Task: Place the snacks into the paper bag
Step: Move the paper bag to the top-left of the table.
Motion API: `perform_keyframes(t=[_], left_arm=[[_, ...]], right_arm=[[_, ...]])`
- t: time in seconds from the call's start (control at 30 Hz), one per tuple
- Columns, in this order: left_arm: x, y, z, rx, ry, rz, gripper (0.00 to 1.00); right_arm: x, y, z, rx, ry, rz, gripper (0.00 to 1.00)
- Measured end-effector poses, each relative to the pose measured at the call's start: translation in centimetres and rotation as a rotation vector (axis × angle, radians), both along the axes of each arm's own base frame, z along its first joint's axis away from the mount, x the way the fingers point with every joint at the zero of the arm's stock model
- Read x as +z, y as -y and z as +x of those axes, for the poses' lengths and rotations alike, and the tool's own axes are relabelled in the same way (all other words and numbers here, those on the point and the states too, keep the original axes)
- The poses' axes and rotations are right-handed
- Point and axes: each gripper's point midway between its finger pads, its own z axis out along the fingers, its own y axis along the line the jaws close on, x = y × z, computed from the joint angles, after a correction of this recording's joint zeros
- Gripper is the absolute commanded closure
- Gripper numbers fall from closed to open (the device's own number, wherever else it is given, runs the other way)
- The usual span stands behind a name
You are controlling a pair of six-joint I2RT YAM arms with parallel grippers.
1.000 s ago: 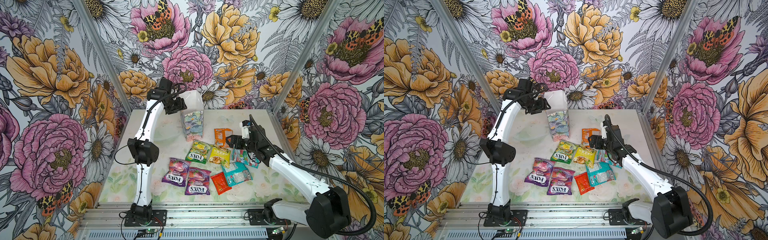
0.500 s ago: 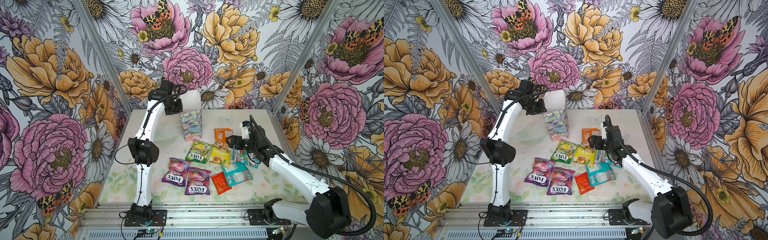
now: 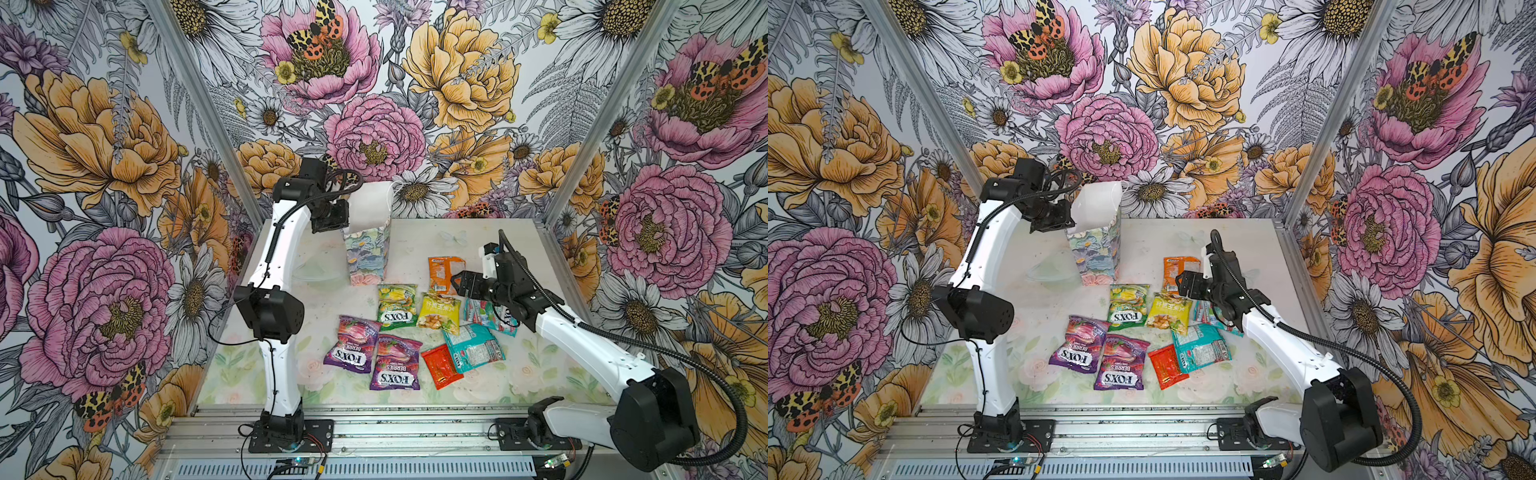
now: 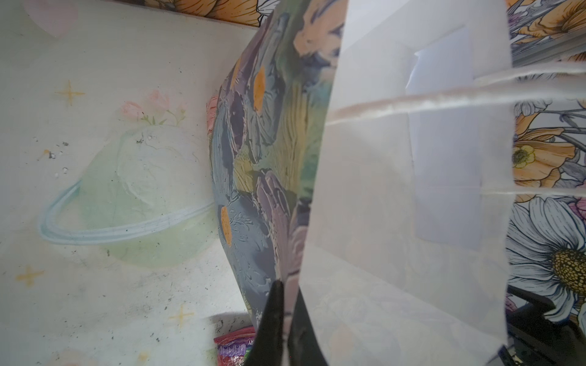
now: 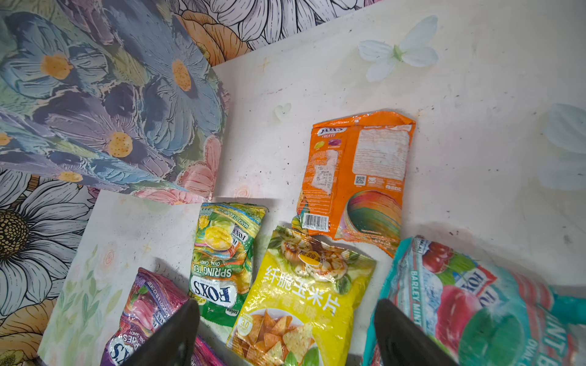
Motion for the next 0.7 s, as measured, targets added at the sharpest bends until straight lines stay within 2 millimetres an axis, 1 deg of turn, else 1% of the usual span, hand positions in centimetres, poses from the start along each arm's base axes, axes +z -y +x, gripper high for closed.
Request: perform_keyframes(t=[0.13,0.27,0.37,0.4,0.43,0.53,0.57,0.7], left_arm=[[0.1,-1.5,-0.6,0.010,-0.007,0.012,0.98],[-0.9,-3.4,-0.8,0.037,-0.039,0.022,0.95],[-1.2,-4.2,-0.9,0.049,-0.053,0.025,0.88],[-1.2,-4.2,-0.9,0.048,-0.053,0.026,0.85],[-1.2,-4.2,-0.9,0.044,-0.052,0.027,0.79],[-1.4,-3.9,-0.9,0.037,-0.056,0.028,0.58],[-1.5,-3.8,-0.9,0.031,-0.058,0.030,0.50],[-2.5,-3.6,-0.6,0.030,-0.082,0.031,0.39]], right_arm=[[0.0,-0.1,0.0,-0.009,-0.011,0.017,0.13],[0.0,-0.1,0.0,-0.017,-0.017,0.025,0.13],[0.0,-0.1,0.0,-0.026,-0.022,0.032,0.13],[0.0,-0.1,0.0,-0.027,-0.022,0.034,0.13],[0.0,-0.1,0.0,-0.028,-0.023,0.034,0.13],[0.0,-0.1,0.0,-0.032,-0.024,0.039,0.13],[0.0,-0.1,0.0,-0.033,-0.023,0.040,0.13],[0.1,0.0,0.1,-0.040,-0.023,0.044,0.13]])
